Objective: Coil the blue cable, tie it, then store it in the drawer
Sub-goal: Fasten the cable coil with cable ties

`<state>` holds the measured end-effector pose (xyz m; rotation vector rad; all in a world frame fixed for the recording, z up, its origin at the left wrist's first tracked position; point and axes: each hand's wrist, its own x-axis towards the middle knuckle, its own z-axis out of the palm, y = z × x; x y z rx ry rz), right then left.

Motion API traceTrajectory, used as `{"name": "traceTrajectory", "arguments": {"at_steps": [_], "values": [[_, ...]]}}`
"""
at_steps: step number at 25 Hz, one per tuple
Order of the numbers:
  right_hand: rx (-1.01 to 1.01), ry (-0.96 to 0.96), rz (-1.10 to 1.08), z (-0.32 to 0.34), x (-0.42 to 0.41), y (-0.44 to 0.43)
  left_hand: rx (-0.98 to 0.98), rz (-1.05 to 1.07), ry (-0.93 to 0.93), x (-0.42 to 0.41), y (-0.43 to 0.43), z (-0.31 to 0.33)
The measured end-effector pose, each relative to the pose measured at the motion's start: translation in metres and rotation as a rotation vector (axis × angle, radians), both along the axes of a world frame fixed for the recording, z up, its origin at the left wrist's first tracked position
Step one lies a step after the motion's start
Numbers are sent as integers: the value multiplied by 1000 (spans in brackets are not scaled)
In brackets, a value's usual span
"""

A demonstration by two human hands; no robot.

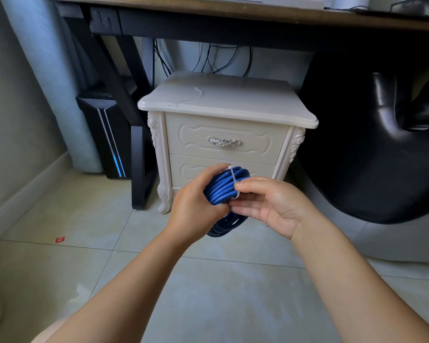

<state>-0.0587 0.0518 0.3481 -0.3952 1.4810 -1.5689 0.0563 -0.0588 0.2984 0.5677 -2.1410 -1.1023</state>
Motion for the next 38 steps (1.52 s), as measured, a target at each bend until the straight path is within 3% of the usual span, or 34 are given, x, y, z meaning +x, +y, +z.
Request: {"name": "traceTrajectory", "arguments": {"at_steps": [10,15,20,22,26,38], "values": [[-56,84,-113,-5,12,-3,-39,19,2,-1,-1,1],[59,485,-85,4,15,-3,188,-17,57,2,-3,3],[102,960,-106,8,0,-7,193,-85,3,5,3,9],[74,934,-35,5,0,-10,195,-94,-31,5,6,9],[-32,788,-114,2,0,-9,240,-107,-37,6,7,11],[-54,777,-113,-4,3,-17,417,-79,1,6,2,11]]}}
